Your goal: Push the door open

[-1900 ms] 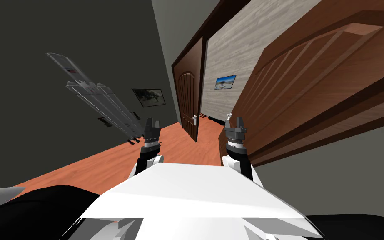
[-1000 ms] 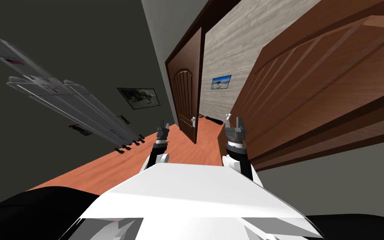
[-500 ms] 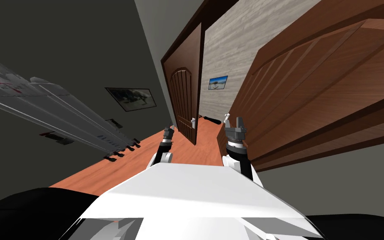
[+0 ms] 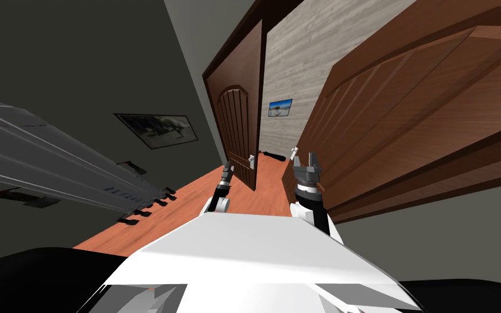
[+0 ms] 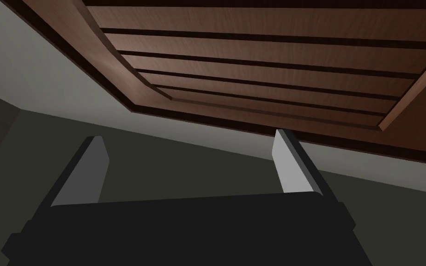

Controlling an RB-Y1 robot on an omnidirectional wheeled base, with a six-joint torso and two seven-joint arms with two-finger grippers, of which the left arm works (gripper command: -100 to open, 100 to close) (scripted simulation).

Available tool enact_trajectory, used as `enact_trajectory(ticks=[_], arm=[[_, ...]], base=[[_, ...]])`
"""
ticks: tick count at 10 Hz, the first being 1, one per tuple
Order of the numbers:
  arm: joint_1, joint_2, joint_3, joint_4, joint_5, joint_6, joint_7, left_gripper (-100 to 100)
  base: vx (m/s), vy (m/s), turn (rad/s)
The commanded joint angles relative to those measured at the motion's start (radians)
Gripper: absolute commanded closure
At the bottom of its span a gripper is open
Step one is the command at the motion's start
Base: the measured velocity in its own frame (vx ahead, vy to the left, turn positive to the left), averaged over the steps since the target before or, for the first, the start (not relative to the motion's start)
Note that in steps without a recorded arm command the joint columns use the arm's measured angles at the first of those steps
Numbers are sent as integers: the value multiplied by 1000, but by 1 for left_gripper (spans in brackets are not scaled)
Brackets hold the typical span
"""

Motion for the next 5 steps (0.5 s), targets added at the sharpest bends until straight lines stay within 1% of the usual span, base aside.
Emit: enact_trajectory(ticks=[1, 2, 3, 4, 5], arm=[[-27, 10, -17, 50, 3, 10, 15, -100], [-27, 10, -17, 55, 3, 10, 15, -100], [-43, 14, -29, 86, 3, 16, 21, -100], [-60, 17, -41, 115, 4, 23, 28, -100], [-76, 20, -53, 145, 4, 30, 35, -100]], base=[[62, 95, -143], [48, 66, -36], [49, 59, -70], [51, 71, -170], [67, 113, -157]])
